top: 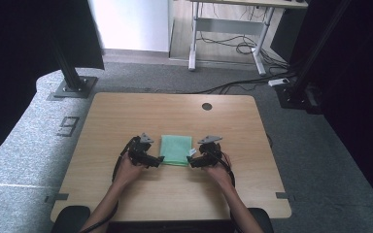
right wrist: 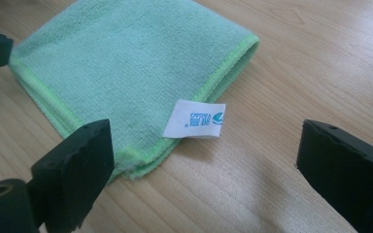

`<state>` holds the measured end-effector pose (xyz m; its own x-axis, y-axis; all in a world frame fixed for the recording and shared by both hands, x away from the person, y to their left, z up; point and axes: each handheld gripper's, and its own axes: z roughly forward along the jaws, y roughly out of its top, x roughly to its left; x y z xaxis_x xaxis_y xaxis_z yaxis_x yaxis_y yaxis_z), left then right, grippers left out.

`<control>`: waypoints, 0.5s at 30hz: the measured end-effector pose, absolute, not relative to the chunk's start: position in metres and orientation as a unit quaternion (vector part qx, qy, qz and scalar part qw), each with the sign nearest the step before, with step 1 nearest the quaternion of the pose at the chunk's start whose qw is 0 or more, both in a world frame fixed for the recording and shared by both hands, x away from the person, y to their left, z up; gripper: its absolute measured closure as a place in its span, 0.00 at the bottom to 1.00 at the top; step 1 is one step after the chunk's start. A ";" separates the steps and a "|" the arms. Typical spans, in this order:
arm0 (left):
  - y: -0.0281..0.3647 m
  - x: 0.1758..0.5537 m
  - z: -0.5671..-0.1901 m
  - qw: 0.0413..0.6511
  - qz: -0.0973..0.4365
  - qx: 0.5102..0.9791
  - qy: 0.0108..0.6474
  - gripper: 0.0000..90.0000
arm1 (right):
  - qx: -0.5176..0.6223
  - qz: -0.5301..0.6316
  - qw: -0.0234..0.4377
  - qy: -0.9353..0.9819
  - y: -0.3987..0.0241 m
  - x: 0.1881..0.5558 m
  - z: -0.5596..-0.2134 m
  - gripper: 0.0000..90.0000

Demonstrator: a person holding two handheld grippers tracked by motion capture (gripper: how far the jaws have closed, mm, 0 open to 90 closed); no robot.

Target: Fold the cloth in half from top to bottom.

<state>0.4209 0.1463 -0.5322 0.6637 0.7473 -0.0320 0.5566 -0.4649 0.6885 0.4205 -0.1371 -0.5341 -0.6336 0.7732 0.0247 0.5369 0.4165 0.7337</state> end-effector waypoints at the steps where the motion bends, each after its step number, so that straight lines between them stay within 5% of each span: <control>1: 0.146 0.421 -0.532 0.344 0.138 0.845 0.386 0.00 | 0.397 0.367 0.161 0.826 -0.137 0.421 -0.534 0.07; 15: 0.157 0.412 -0.530 0.343 0.145 0.839 0.397 0.00 | 0.388 0.366 0.166 0.829 -0.147 0.407 -0.526 0.04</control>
